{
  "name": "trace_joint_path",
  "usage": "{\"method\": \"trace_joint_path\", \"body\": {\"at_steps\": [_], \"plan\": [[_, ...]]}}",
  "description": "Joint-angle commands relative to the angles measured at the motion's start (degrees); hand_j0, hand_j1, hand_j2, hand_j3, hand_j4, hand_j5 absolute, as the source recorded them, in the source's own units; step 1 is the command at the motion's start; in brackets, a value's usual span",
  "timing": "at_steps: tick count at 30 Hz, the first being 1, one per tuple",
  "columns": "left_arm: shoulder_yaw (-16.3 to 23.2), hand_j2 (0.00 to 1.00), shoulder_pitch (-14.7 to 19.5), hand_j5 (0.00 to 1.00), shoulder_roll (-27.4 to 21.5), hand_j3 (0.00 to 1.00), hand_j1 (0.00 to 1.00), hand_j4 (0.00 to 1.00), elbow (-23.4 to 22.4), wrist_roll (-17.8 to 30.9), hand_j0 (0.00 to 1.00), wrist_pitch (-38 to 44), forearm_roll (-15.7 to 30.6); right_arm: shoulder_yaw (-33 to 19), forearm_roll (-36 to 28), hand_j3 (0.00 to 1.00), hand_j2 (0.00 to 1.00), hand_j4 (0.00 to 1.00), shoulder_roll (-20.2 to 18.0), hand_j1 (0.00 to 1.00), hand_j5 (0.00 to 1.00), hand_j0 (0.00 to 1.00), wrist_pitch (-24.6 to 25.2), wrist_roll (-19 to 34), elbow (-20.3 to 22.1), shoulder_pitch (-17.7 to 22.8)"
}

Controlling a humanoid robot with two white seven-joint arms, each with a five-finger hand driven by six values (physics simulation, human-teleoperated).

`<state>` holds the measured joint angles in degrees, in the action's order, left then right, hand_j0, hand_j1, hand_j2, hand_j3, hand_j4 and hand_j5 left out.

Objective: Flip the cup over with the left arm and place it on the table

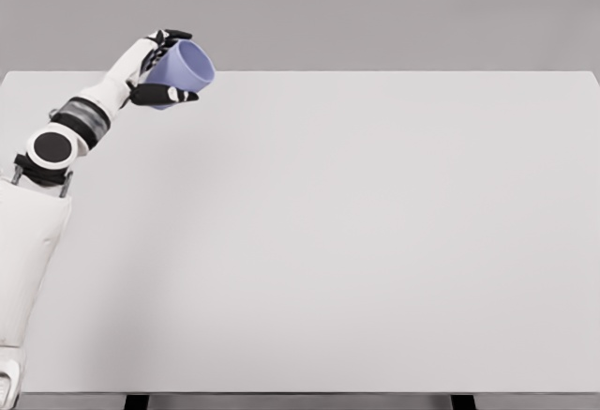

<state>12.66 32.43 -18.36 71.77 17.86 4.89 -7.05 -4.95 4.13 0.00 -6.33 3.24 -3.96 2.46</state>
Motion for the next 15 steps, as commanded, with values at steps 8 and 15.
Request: {"method": "trace_joint_path", "body": {"at_steps": [8, 15], "plan": [[-0.5, 0.73, -1.1, 0.73, 2.3, 0.73, 0.73, 0.73, -0.1, 0.0, 0.73, -5.9, 5.0, 0.0, 0.0, 1.0, 1.0, 1.0, 0.0, 1.0, 1.0, 1.0, 0.0, 0.0, 0.0, 0.0], [-4.8, 0.74, -1.2, 0.74, 5.4, 0.74, 0.74, 0.74, -2.6, -0.1, 0.74, -5.4, 7.6, -0.1, 0.0, 1.0, 1.0, 1.0, 0.0, 1.0, 1.0, 1.0, 0.0, 0.0, 0.0, 0.0]]}}
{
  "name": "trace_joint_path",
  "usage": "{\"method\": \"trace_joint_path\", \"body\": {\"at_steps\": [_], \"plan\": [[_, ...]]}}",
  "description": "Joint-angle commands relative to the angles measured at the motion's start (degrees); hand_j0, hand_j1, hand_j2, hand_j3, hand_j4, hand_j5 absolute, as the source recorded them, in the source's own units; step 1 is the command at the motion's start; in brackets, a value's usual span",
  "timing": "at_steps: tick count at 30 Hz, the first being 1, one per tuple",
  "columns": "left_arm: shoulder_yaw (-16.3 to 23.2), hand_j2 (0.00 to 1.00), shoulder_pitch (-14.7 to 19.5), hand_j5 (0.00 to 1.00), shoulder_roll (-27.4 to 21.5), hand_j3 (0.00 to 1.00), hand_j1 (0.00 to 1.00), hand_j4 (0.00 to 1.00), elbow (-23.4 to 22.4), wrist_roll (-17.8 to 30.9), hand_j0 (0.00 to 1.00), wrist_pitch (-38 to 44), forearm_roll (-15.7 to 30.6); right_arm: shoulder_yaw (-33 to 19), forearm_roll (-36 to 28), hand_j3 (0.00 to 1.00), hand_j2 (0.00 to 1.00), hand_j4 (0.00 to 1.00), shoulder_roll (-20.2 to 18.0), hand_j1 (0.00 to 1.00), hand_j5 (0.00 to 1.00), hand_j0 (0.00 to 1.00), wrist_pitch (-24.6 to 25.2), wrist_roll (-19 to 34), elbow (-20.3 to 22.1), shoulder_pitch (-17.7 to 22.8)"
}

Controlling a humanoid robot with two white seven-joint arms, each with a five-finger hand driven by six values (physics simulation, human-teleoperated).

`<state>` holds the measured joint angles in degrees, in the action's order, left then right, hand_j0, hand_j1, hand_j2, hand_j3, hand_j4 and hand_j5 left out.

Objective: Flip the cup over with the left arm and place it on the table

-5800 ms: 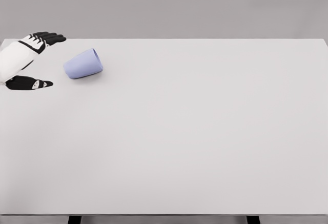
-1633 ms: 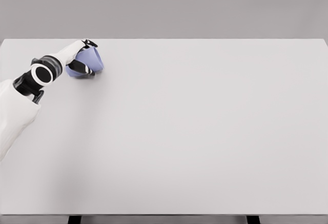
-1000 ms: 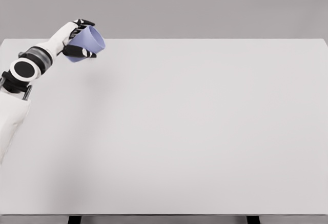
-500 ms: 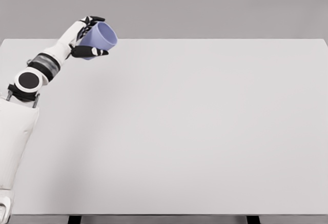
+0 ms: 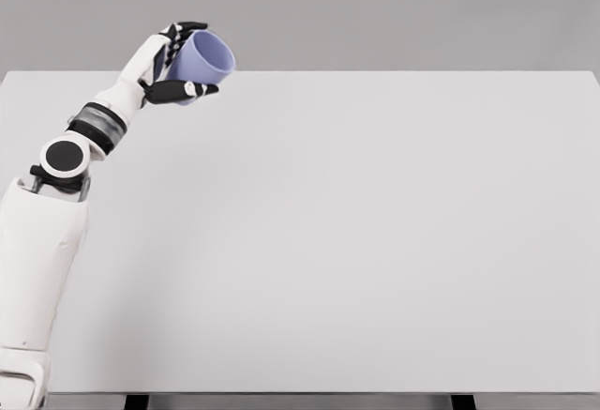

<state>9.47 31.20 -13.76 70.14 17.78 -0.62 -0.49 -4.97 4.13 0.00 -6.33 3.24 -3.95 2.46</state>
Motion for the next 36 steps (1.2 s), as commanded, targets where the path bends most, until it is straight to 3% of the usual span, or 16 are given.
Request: {"method": "trace_joint_path", "body": {"at_steps": [1, 11, 20, 36], "plan": [[-1.6, 0.74, 0.1, 0.74, 1.1, 0.74, 0.74, 0.74, -1.6, 0.0, 0.74, 0.0, 2.7, 0.1, 0.0, 1.0, 1.0, 1.0, 0.0, 1.0, 1.0, 1.0, 0.0, 0.0, 0.0, 0.0], [-4.2, 0.76, 0.0, 0.76, 2.7, 0.76, 0.76, 0.76, -4.8, 0.0, 0.76, 0.1, 9.2, 0.0, 0.0, 1.0, 1.0, 1.0, 0.0, 1.0, 1.0, 1.0, 0.0, 0.0, 0.0, 0.0], [-4.4, 0.78, 0.3, 0.78, 3.3, 0.78, 0.78, 0.78, -10.6, -0.1, 0.78, 0.1, 9.5, 0.1, 0.0, 1.0, 1.0, 1.0, 0.0, 1.0, 1.0, 1.0, 0.0, 0.0, 0.0, 0.0], [-6.5, 0.81, 0.1, 0.81, 5.8, 0.81, 0.81, 0.81, -12.7, -0.1, 0.81, -0.9, 10.4, 0.1, 0.0, 1.0, 1.0, 1.0, 0.0, 1.0, 1.0, 1.0, 0.0, 0.0, 0.0, 0.0]]}}
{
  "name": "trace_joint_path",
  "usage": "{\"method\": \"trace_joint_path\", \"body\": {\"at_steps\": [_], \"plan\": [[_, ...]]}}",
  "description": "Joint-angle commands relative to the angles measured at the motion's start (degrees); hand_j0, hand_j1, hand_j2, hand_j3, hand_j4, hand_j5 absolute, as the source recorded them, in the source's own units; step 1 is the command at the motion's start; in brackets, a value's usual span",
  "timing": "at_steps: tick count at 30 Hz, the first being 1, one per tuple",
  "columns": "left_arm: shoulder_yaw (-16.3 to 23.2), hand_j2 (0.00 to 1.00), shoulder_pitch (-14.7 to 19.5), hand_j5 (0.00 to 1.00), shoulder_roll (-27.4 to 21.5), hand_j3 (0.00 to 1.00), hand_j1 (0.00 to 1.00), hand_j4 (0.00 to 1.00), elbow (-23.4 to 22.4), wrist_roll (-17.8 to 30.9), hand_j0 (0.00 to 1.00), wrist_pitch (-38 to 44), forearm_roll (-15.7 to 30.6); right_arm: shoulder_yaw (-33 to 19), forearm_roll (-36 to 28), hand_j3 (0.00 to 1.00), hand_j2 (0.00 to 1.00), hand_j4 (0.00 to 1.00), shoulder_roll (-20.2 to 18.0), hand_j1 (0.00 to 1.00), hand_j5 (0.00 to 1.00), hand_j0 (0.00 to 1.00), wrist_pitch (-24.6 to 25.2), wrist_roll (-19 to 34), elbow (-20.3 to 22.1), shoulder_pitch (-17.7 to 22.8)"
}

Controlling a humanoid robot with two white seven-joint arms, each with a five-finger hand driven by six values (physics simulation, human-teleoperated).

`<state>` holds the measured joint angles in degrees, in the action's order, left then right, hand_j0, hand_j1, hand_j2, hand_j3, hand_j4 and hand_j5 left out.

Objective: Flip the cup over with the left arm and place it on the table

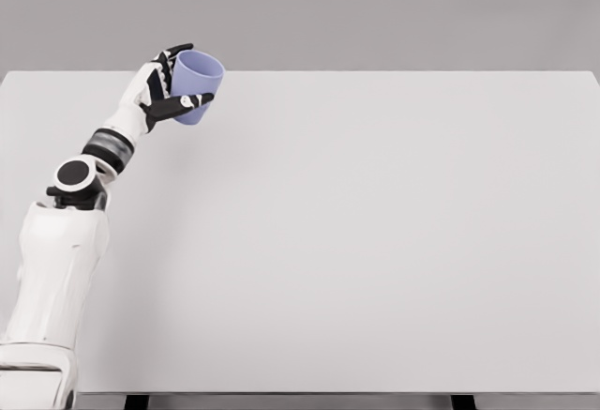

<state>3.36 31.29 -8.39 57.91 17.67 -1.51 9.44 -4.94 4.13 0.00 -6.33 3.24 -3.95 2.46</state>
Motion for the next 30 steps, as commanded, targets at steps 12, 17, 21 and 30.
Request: {"method": "trace_joint_path", "body": {"at_steps": [12, 17, 21, 30], "plan": [[-1.2, 0.85, -0.1, 0.85, 1.2, 0.85, 0.85, 0.85, -1.7, 0.0, 0.85, 0.2, 0.5, 0.0, 0.0, 1.0, 1.0, 1.0, 0.0, 1.0, 1.0, 1.0, 0.0, 0.0, 0.0, 0.0], [-1.2, 0.85, -0.1, 0.85, 1.2, 0.85, 0.85, 0.85, -2.1, 0.0, 0.85, 0.2, 0.5, -0.1, 0.0, 1.0, 1.0, 1.0, 0.0, 1.0, 1.0, 1.0, 0.0, 0.0, 0.0, 0.0], [-1.2, 0.99, -0.1, 0.99, 1.2, 0.99, 0.99, 0.99, -2.1, 0.0, 0.99, 0.2, 0.4, 0.0, 0.0, 1.0, 1.0, 1.0, 0.0, 1.0, 1.0, 1.0, 0.0, 0.0, 0.0, 0.0], [-1.2, 0.99, 0.0, 0.99, 0.9, 0.99, 0.99, 0.99, -2.0, 0.0, 0.99, 0.5, 0.4, 0.0, 0.0, 1.0, 1.0, 1.0, 0.0, 1.0, 1.0, 1.0, 0.0, 0.0, 0.0, 0.0]]}}
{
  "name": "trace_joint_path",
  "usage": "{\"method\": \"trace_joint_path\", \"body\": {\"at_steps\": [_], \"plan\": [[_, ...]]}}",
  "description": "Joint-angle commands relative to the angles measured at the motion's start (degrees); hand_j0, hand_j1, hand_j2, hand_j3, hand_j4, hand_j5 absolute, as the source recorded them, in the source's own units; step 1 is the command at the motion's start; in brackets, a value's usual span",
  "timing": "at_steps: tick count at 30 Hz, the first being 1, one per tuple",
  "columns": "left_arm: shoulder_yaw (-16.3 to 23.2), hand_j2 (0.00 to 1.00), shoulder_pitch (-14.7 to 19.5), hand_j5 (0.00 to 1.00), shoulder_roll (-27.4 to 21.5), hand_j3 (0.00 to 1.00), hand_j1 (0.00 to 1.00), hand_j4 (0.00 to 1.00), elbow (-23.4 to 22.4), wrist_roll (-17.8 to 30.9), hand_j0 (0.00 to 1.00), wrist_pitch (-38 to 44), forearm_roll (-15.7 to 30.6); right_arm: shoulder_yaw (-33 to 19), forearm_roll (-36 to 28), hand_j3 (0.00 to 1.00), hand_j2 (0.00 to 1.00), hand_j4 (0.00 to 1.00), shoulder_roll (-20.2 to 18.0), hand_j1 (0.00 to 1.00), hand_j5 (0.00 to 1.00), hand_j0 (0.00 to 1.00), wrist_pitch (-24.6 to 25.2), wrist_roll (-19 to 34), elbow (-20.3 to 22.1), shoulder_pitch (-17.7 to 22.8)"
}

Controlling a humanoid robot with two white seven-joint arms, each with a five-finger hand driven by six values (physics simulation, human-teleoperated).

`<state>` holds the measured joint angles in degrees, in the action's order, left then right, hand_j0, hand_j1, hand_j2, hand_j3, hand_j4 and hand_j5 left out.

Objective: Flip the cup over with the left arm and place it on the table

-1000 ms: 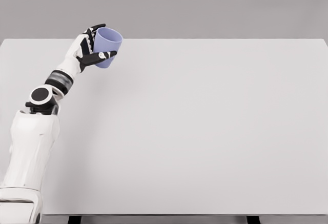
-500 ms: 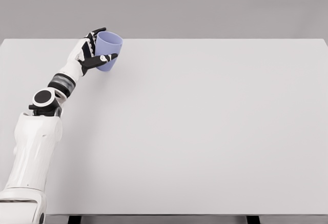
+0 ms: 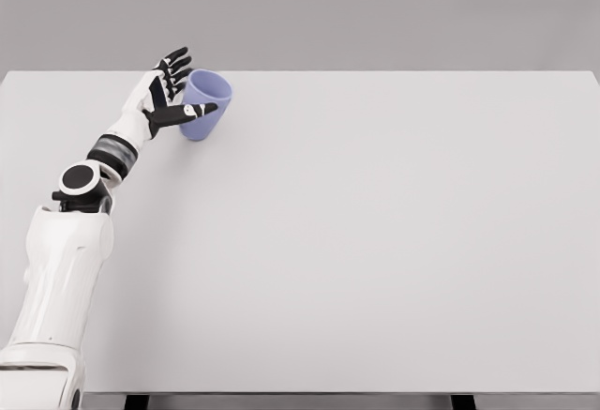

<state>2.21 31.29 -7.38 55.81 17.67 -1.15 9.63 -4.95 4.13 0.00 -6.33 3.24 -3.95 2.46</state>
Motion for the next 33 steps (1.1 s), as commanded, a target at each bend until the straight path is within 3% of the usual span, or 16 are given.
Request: {"method": "trace_joint_path", "body": {"at_steps": [1, 5, 33], "plan": [[0.0, 0.99, 0.0, 0.99, -0.2, 0.99, 0.99, 0.99, 0.0, 0.0, 0.99, 0.2, 0.2, 0.0, 0.0, 1.0, 1.0, 1.0, 0.0, 1.0, 1.0, 1.0, 0.0, 0.0, 0.0, 0.0], [-0.8, 0.99, 0.6, 0.99, -0.6, 0.99, 0.99, 0.99, -1.9, 0.0, 0.99, 0.4, 0.0, -0.1, 0.0, 1.0, 1.0, 1.0, 0.0, 1.0, 1.0, 1.0, 0.0, 0.0, 0.0, 0.0], [-1.7, 1.0, 1.0, 1.0, -4.0, 1.0, 1.0, 1.0, -1.8, 0.0, 1.0, 0.1, 0.0, 0.0, 0.0, 1.0, 1.0, 1.0, 0.0, 1.0, 1.0, 1.0, 0.0, 0.0, 0.0, 0.0]]}}
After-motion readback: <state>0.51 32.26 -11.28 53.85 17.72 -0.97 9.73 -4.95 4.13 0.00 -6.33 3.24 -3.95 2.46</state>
